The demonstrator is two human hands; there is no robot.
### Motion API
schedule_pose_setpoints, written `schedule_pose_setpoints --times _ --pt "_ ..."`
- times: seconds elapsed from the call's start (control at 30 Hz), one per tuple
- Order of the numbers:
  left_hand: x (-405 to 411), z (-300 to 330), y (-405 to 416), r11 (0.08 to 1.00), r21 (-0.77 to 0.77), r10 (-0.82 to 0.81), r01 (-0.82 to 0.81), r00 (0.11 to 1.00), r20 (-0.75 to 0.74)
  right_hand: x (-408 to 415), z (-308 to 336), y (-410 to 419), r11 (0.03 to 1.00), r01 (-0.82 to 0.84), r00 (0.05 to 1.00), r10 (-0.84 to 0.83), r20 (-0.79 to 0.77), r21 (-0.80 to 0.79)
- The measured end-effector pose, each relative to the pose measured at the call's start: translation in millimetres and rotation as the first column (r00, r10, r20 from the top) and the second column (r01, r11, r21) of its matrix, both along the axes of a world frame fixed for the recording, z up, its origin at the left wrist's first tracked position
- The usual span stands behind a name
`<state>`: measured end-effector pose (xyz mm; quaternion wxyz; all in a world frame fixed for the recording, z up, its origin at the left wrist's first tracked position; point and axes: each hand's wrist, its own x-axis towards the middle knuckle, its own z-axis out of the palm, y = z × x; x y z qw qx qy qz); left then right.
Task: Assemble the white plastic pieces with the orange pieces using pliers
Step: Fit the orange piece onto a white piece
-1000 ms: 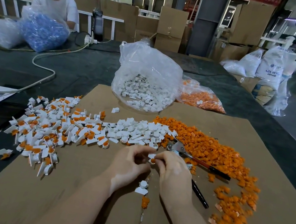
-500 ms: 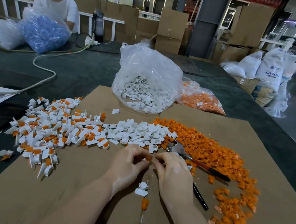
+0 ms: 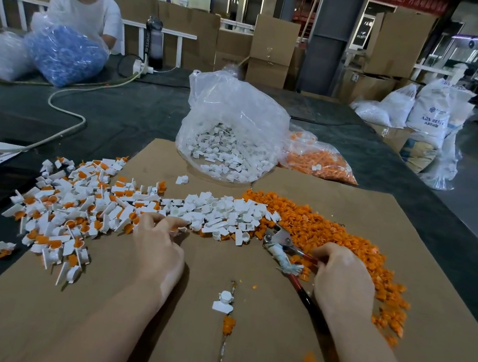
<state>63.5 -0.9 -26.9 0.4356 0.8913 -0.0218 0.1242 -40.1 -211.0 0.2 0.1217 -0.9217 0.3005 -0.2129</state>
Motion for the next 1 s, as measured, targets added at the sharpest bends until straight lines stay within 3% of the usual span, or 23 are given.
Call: schedule_pose_setpoints --times 0.13,0.3,0.53,0.7,0.9,1.0 --pt "-2.5 -2.1 -3.6 0.998 0.055 -0.048 0.043 0.995 0.09 -0.5 -0.2 -0.6 0.99 -0.121 0.988 0.113 -0.101 -0.075" --pt "-4.6 -3.9 -9.4 0.943 0.195 -0.299 0.27 0.945 0.133 -1.5 0.2 2.8 0.949 -0.253 0.95 0.207 -0.236 -0.188" --pt "-4.0 -5.5 -23.9 0.802 0.357 -0.534 0.48 0.843 0.065 -3.7 2.6 2.1 0.96 -0.237 0.942 0.188 -0.279 -0.151" --pt "0.2 -9.2 -30.4 0.64 0.55 -0.594 0.536 0.8 -0.088 -1.8 4.1 5.3 0.945 -0.297 0.95 0.278 -0.142 -0.134" --pt "-0.3 -8.6 -31.7 0.681 0.505 -0.598 0.531 0.801 -0.036 9.0 -0.7 43.4 0.915 -0.393 0.918 0.385 0.092 0.091" --pt "-1.8 -8.3 -29.8 0.72 0.457 -0.588 0.522 0.809 0.004 13.2 -12.6 58.9 0.919 -0.378 0.922 0.362 0.138 0.113"
